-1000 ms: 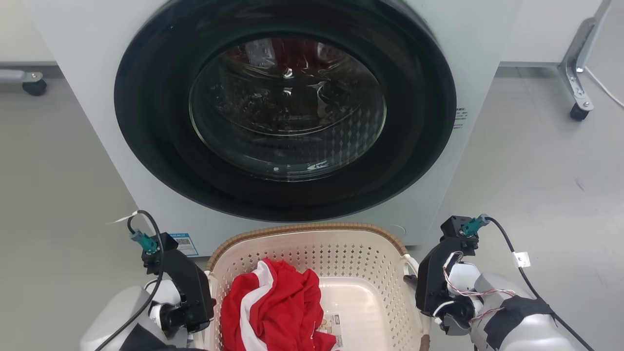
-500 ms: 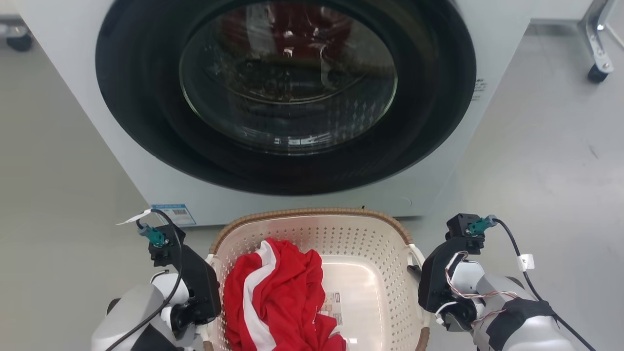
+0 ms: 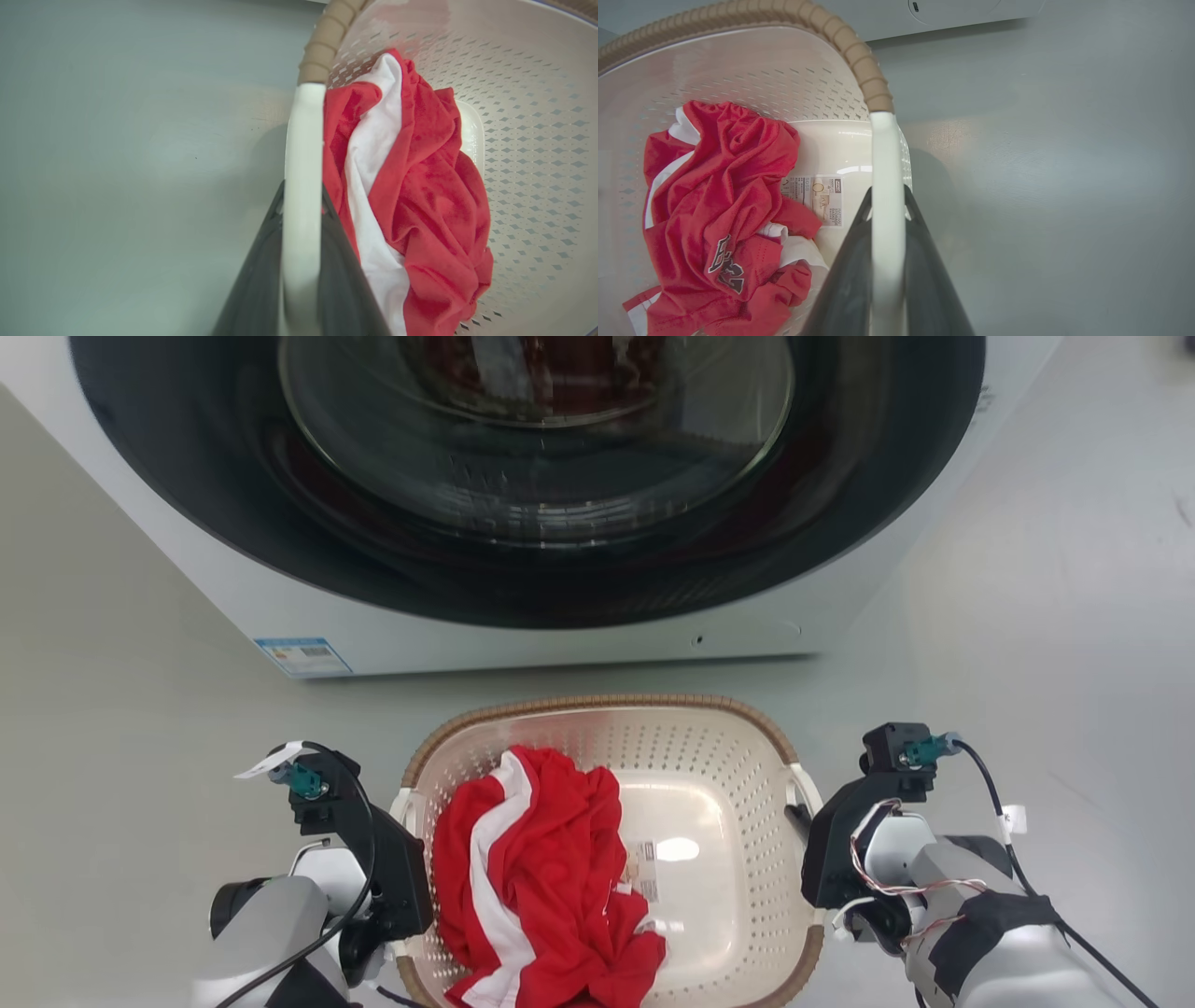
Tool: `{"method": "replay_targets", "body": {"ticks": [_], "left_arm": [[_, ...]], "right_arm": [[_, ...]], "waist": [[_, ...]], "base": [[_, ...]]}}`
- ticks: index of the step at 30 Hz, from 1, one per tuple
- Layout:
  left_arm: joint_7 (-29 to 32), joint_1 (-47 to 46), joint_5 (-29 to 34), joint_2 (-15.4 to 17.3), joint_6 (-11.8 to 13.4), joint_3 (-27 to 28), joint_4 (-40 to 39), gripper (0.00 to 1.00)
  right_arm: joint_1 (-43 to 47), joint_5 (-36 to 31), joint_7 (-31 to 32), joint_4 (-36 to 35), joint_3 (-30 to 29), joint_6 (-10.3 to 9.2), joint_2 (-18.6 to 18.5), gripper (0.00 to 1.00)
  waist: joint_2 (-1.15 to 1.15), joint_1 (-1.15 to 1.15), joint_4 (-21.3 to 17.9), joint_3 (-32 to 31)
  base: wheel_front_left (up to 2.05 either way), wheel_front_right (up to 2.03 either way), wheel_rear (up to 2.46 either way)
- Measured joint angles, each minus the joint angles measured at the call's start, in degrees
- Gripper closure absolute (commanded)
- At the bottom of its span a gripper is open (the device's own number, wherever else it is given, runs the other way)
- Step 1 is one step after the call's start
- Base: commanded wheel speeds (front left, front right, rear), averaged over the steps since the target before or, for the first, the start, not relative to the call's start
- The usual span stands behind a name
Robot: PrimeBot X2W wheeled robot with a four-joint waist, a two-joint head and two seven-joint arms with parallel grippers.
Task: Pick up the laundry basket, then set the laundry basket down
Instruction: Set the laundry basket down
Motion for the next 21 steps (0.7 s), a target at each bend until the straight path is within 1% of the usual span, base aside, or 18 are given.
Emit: {"method": "replay_targets", "body": {"ticks": [4,8,13,21], "left_arm": [[-2.09,-0.27,0.41,-0.03,0.02,-0.12,-0.22,1.0],[-4.52,-1.04,0.96,-0.03,0.07,-0.26,-0.33,1.0],[-7.55,-2.08,1.29,-0.13,0.53,-0.27,-0.54,1.0],[-11.96,-4.16,2.05,-0.3,0.59,-0.54,-0.79,1.0]], "right_arm": [[-0.88,-0.58,-1.59,0.0,0.27,-0.09,0.0,1.0],[-1.79,-1.19,-3.78,-0.04,0.73,-0.57,0.0,1.0],[-2.78,-1.74,-6.58,-0.19,1.11,-0.78,-0.01,1.0],[-5.04,-4.03,-11.41,-0.46,1.69,-1.55,-0.2,1.0]], "waist": [[0.0,0.0,-0.18,2.28],[0.0,0.0,-0.43,5.35],[0.0,0.0,-0.69,9.26],[0.0,0.01,-0.75,15.39]], "base": [[0.0,0.0,0.0],[0.0,0.0,0.0],[0.0,0.0,0.0],[0.0,0.0,0.0]]}}
